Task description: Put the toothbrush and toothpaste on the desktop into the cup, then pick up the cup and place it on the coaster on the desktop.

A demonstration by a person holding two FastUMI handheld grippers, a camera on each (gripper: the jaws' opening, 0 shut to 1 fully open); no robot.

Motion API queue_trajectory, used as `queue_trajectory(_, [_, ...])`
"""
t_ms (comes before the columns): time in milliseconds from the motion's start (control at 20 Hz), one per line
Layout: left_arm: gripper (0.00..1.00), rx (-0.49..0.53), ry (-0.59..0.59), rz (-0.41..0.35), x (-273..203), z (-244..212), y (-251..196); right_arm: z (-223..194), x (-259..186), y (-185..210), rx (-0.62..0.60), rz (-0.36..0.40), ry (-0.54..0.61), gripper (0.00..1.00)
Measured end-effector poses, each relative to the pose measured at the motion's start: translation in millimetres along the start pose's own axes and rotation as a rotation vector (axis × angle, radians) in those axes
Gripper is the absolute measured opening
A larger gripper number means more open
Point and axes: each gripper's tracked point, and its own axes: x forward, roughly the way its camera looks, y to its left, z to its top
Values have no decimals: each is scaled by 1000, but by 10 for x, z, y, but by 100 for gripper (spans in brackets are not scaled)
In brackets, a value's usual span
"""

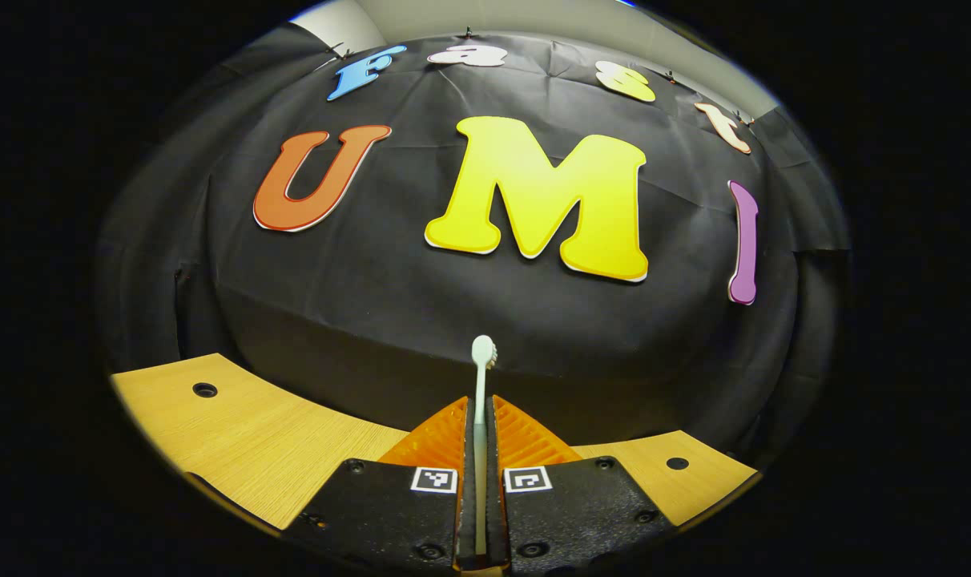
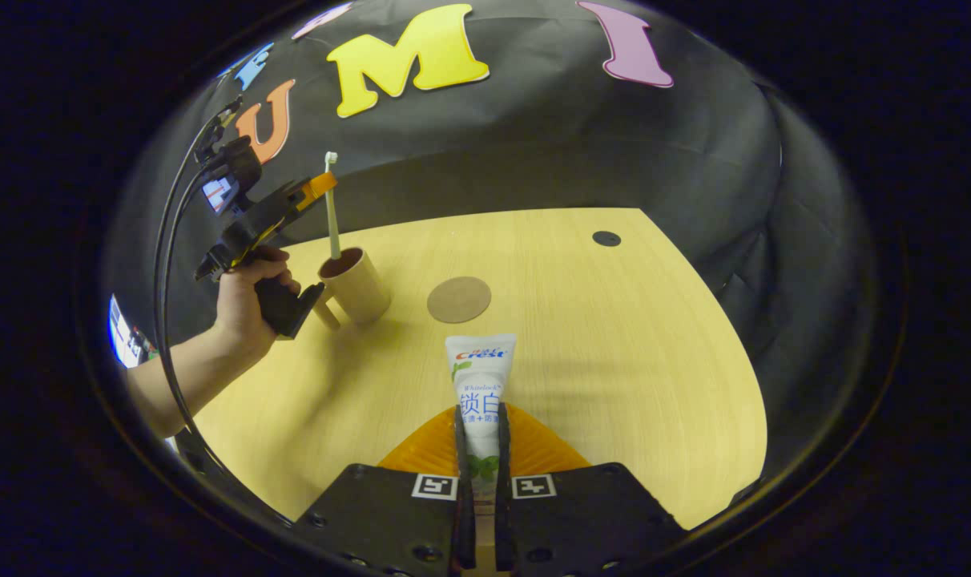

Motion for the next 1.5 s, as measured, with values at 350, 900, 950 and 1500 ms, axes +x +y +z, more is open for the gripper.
queue_trajectory(350, [12, 7, 57, -16, -74, -119, -42, -29, -18, 45, -11, 4, -4, 10])
queue_trajectory(900, [98, 47, 52, 47, -857, 373, 215, 488, -28, 541, -67, 101, -154, 10])
queue_trajectory(950, [98, 44, 61, 54, -956, 409, 260, 627, 10, 646, -73, 120, -187, 10])
queue_trajectory(1500, [98, 56, 172, 184, -2012, 547, 797, 1782, 694, 2116, -161, 348, -565, 10])
